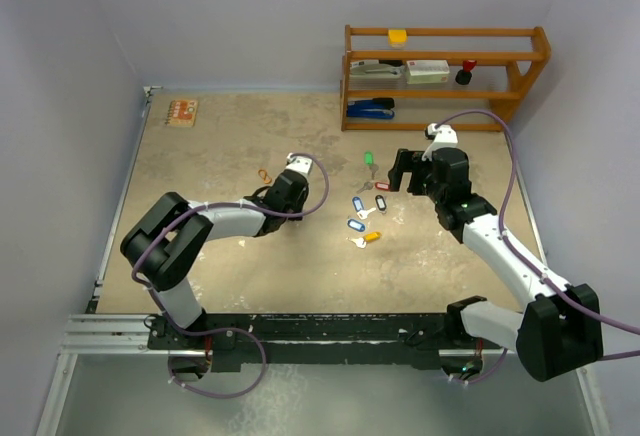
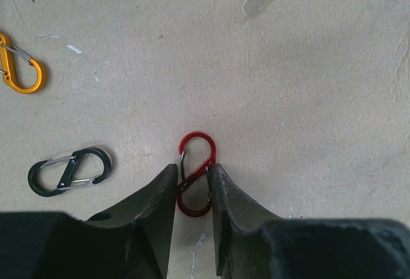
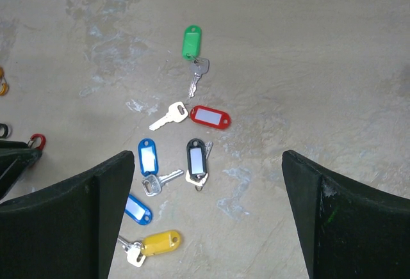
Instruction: Put the keys on the keyring
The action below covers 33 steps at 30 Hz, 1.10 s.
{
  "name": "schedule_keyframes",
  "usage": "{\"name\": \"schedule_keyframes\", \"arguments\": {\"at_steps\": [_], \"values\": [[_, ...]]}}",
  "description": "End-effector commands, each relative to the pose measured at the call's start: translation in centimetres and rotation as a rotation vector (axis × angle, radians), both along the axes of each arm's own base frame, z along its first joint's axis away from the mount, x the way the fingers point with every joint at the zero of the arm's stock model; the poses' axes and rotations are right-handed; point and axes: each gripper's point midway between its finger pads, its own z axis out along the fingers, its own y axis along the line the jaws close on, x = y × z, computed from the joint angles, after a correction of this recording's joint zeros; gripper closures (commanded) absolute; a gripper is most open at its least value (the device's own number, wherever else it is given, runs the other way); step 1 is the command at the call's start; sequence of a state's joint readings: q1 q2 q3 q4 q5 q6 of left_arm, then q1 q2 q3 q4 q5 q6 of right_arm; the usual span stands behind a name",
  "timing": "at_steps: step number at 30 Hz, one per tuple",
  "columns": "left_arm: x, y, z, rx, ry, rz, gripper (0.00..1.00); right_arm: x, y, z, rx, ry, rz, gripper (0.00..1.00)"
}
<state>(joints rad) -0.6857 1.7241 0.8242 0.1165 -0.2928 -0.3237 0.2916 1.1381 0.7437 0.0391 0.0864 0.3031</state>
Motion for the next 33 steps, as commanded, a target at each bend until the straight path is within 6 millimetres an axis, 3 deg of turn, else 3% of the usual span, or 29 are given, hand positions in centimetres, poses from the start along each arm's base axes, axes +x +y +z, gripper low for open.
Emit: {"name": "schedule_keyframes", "arguments": {"at_steps": [1, 6, 13, 20, 28, 31, 32, 33], "values": [[-2.5, 1.6, -2.6, 0.048, 0.115, 0.009, 0.78, 0.0, -0.2, 0.8, -0.002, -0.031, -0.004, 0.0], [-2.5, 1.7, -2.7, 0.053, 0.117, 0.011, 1.0, 0.1, -0.2, 0.7, -0.002, -0.03, -0.005, 0.0], [-2.0, 1.4, -1.4, 0.035, 0.086, 0.012, 1.0, 0.1, -0.2, 0.4, -0.006, -0.022, -0.006, 0.0], [-0.8, 0.8, 1.1, 0.004, 0.023, 0.02, 1.0, 0.4, 0.1, 0.1, -0.009, -0.014, 0.008, 0.0], [2.7, -0.1, 7.6, -0.063, -0.164, 0.103, 1.0, 0.9, 1.5, -2.4, -0.013, 0.101, 0.075, 0.05], [4.3, -0.5, 11.1, -0.126, -0.258, 0.155, 1.0, 1.1, 2.7, -3.7, 0.001, 0.168, 0.129, 0.12], [5.4, -0.9, 13.6, -0.172, -0.319, 0.19, 1.0, 1.1, 4.1, -4.5, 0.016, 0.206, 0.179, 0.19], [5.9, -1.1, 14.8, -0.188, -0.344, 0.203, 1.0, 1.1, 4.6, -4.7, 0.018, 0.217, 0.196, 0.22]]}}
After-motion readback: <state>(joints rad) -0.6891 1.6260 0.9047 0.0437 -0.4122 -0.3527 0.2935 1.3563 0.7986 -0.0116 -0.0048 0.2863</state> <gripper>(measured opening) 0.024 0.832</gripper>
